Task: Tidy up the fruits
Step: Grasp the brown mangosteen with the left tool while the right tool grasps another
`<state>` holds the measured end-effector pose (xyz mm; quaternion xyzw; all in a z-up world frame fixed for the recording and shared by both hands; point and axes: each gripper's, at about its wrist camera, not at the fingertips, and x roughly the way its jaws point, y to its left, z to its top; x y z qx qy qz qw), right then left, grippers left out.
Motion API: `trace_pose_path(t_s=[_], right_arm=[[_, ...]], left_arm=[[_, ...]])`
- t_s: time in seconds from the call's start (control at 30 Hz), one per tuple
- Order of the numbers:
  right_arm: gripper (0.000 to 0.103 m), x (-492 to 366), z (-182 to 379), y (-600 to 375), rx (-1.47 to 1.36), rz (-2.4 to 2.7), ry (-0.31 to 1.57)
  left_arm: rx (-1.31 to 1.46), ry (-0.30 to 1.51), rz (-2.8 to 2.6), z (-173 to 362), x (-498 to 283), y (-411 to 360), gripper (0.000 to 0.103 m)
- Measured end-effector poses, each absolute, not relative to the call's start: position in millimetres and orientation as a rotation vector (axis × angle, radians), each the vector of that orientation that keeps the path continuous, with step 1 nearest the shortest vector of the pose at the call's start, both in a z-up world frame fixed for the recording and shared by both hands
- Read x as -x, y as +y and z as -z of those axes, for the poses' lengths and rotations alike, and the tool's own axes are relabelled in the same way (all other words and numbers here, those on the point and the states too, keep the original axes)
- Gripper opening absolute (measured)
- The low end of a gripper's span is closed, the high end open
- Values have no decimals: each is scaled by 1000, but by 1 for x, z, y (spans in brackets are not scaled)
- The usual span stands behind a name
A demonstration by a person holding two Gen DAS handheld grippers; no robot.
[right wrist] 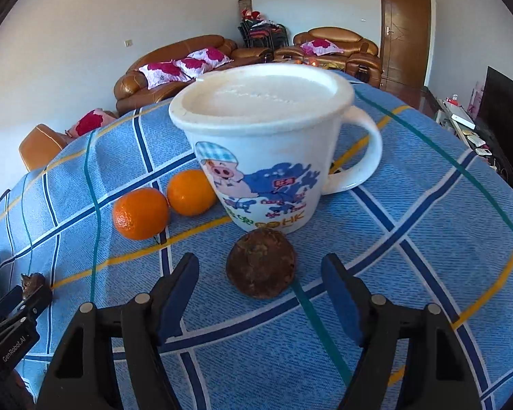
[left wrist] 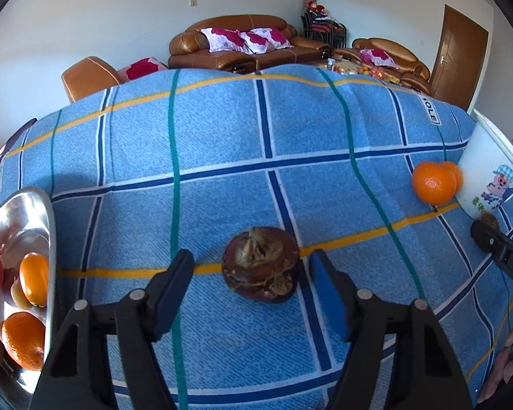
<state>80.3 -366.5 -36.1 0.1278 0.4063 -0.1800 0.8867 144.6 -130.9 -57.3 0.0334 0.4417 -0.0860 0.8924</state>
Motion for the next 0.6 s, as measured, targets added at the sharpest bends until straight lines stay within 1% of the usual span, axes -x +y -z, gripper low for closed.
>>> trace_pose_path(t_s=[0.03,0.07,0.13,0.17,0.2,0.23,0.43,0.6], right_arm=[[67,-83,38,-368,-267,372,858],[66,-84,37,-367,-258,376,857],[62,-87,35,-366,-242,376,864],[60,-89,35,-364,-228,379,870],[53,-92,33,-362,-216,386,873],[43,-92,32,-361,-207,393,873],[43,-89,27,-358,-196,374,866],[43,-72,11,-333,-117,402,760]], left_arm=[[-60,910,180,56,-146,-130,67],[-59,911,178,56,-146,-130,63],[-72,909,181,56,-145,-132,61],[-77,906,191,55,-145,-134,54],[-84,901,201,55,-143,-136,46],[-93,899,203,54,-142,-138,46],[-81,886,210,51,-139,-136,46],[-76,760,169,32,-121,-128,46]])
